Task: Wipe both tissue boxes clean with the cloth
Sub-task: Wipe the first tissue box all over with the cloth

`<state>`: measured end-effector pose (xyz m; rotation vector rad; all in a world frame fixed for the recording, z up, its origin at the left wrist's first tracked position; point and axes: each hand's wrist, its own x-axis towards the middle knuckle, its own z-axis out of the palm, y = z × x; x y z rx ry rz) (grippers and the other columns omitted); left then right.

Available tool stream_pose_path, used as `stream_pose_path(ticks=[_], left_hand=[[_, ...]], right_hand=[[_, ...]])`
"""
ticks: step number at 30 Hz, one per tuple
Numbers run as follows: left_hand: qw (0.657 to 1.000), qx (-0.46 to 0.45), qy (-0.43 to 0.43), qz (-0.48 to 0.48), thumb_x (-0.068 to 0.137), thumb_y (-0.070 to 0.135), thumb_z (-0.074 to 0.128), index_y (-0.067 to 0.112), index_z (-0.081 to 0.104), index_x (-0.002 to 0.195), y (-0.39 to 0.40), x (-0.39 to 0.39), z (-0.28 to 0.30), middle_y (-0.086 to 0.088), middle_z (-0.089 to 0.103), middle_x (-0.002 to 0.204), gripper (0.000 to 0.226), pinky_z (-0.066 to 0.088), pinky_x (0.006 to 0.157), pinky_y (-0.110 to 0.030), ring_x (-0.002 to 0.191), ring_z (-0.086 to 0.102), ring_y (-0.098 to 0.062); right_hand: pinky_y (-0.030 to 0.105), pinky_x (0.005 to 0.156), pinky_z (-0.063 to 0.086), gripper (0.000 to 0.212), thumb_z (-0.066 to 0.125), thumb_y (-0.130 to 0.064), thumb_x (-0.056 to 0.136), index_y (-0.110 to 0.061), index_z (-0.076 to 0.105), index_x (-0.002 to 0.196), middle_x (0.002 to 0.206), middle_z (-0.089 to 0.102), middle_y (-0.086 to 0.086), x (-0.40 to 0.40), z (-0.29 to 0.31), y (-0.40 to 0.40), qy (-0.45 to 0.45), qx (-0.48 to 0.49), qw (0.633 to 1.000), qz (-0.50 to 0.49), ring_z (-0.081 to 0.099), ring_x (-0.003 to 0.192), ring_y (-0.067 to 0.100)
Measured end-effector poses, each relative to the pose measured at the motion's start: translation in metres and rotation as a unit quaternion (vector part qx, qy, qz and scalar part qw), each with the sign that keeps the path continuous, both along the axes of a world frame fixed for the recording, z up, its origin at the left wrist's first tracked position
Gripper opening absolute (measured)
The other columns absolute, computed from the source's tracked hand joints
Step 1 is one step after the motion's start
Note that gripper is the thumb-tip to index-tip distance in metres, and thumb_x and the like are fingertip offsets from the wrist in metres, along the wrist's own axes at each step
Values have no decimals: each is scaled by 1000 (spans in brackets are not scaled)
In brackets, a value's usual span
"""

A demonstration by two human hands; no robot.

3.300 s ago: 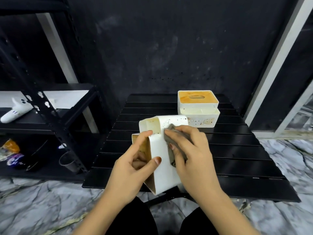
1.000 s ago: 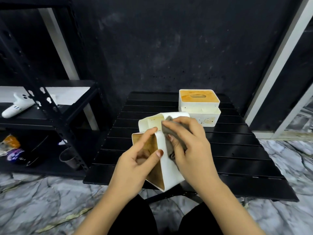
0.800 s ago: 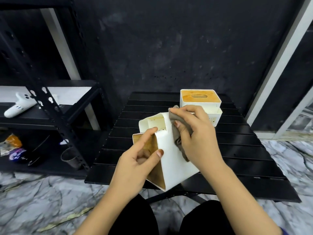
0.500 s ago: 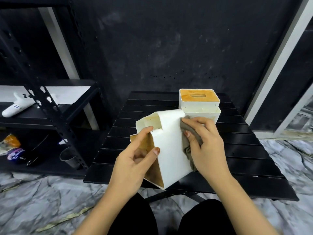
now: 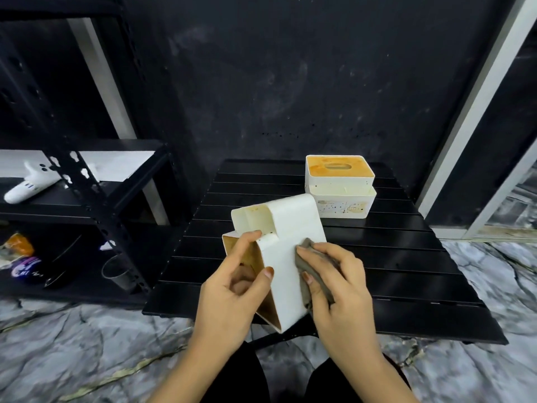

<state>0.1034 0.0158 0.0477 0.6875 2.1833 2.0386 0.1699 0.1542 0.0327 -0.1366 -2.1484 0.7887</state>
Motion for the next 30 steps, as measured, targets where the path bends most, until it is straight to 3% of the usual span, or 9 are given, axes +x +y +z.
stream_pose_path(ticks=[3, 7, 10, 17, 24, 30], left_hand=[[1000, 0, 9, -9, 82, 13, 70, 62, 56, 102, 0, 3, -6, -11, 67, 76, 54, 49, 63, -21, 64, 59, -15], [999, 6, 10, -34, 65, 40, 66, 60, 56, 104, -1, 4, -12, 2, 70, 78, 45, 49, 67, -17, 69, 63, -11], [998, 9, 14, -54, 64, 41, 63, 60, 57, 102, -4, -1, -15, 6, 68, 75, 43, 46, 68, -14, 67, 60, -6], [991, -18, 21, -130, 70, 34, 63, 56, 57, 106, -18, -25, -21, -1, 72, 91, 43, 50, 84, -24, 88, 67, -13], [976, -55, -17, -209, 70, 25, 65, 47, 60, 107, -32, -45, -12, -3, 70, 105, 43, 49, 83, -19, 97, 67, -18], [972, -89, -9, -217, 74, 20, 66, 44, 63, 108, -40, -51, -18, 12, 66, 115, 42, 46, 93, -20, 113, 60, -12]], right_hand=[[6, 93, 30, 35, 45, -19, 85, -28, 54, 118, 119, 43, -13, -6, 11, 2, 12, -2, 1000, 15, 41, 107, 7], [4, 91, 29, 36, 53, -8, 83, -22, 60, 115, 114, 44, -12, -16, 33, 16, 29, 4, 1000, 1, 45, 103, 14], [4, 92, 28, 34, 53, -6, 82, -19, 63, 112, 110, 48, -8, -21, 49, 32, 12, 15, 1000, -2, 48, 102, 16], [2, 89, 31, 36, 59, 0, 84, -30, 65, 103, 106, 56, -15, -16, 76, 56, -115, -44, 984, 130, 49, 104, -6], [4, 91, 33, 34, 57, -6, 86, -36, 65, 102, 111, 59, -18, -16, 92, 74, -236, -30, 947, 215, 50, 108, -7], [14, 98, 34, 34, 59, -4, 85, -34, 66, 101, 112, 59, -16, -25, 83, 76, -291, -16, 923, 252, 51, 109, -3]])
